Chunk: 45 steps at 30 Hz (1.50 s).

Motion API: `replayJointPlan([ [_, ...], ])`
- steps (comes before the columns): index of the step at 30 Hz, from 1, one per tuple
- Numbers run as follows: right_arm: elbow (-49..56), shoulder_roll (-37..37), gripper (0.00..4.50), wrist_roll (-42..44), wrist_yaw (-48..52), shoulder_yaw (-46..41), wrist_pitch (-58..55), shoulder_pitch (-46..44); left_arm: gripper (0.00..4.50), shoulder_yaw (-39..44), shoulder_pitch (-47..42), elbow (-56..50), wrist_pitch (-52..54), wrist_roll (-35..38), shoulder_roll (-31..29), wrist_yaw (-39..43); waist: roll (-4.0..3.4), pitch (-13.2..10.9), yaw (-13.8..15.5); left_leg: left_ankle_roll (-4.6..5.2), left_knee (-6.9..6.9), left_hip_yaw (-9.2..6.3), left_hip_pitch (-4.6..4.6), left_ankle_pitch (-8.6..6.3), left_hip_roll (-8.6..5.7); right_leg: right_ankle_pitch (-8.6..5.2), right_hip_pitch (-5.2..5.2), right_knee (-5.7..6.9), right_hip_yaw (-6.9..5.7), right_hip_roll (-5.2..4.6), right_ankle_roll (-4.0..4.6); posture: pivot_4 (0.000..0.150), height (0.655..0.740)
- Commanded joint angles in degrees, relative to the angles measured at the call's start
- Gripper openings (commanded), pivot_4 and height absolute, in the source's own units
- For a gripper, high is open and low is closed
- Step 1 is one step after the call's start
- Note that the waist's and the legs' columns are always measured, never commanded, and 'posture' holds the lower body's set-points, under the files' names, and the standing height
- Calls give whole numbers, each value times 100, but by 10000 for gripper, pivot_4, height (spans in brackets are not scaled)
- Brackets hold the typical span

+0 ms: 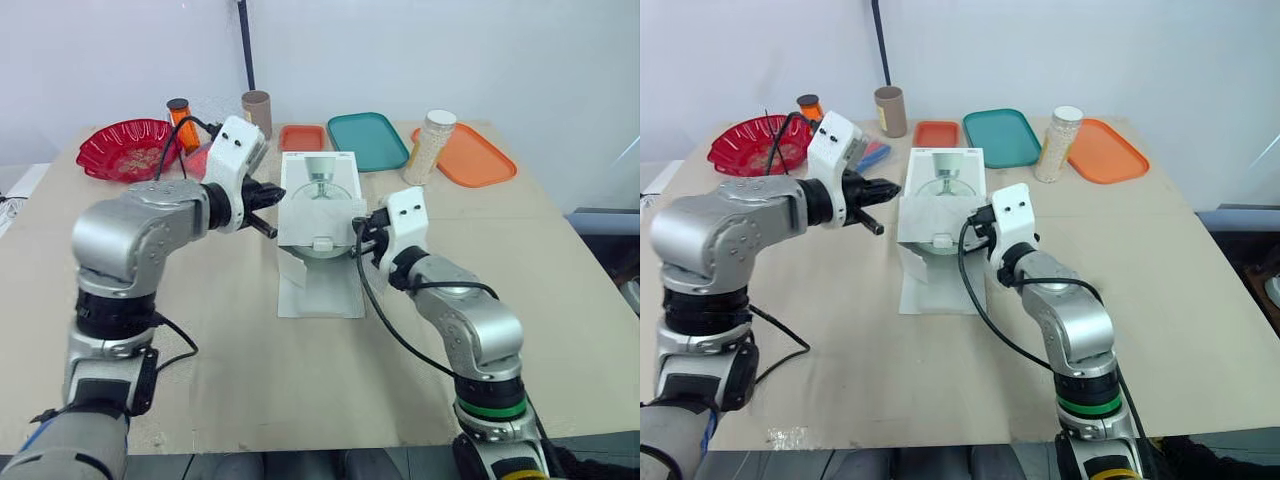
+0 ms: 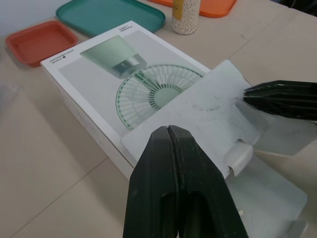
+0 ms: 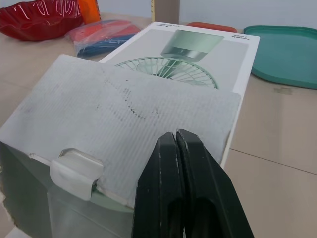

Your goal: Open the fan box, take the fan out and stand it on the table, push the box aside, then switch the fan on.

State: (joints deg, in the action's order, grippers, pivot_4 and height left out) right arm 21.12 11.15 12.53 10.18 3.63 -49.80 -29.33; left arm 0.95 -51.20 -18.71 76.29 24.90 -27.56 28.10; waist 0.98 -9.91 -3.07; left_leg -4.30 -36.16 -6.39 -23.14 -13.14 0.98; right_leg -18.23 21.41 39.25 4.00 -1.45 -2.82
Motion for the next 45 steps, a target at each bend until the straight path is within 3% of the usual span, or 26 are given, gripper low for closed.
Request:
replayJointPlan([
  [1, -166, -97, 301, -106, 29, 110, 398, -122, 0, 134, 60, -330, 245, 219, -366, 153, 0, 0, -5, 0, 0, 1, 2, 0, 0, 0, 0, 0, 1, 0, 0, 1500, 7400],
  [8, -584, -202, 301, -108, 99, 108, 461, -186, 0, 79, 233, -683, 765, 740, -787, 421, 0, 0, -1, 0, 4, 0, 1, 0, 0, 0, 1, -2, 0, 0, 0, 1500, 7400],
  [18, -855, -226, 301, -216, 115, 195, 436, -310, 0, -382, 455, -784, 749, 941, 294, 18, -1, 1, 12, -1, 2, 2, 2, 0, 1, 0, 0, 1, 2, 0, 1, 1500, 7400],
  [26, -985, -233, 301, -316, 82, 250, 448, -301, 0, -1111, 769, -390, -345, 255, 692, -514, 0, 1, 16, -2, 1, 4, 5, 1, 1, 1, -1, 3, 5, 0, 2, 1500, 7400],
  [33, -1012, -273, 301, -390, 73, 281, 477, -280, 0, -1534, 765, -150, -948, -143, 647, -490, 0, 1, 13, -1, 1, 5, 5, 1, 1, 1, -1, 3, 5, 0, 2, 1500, 7400],
  [45, -1183, -191, 301, -643, 129, 434, 722, -220, 0, -1441, 1055, -539, -447, -61, 142, -311, 0, 3, 11, -1, -1, 4, 7, 1, 1, 1, -4, 3, 5, 1, 2, 1500, 7400],
])
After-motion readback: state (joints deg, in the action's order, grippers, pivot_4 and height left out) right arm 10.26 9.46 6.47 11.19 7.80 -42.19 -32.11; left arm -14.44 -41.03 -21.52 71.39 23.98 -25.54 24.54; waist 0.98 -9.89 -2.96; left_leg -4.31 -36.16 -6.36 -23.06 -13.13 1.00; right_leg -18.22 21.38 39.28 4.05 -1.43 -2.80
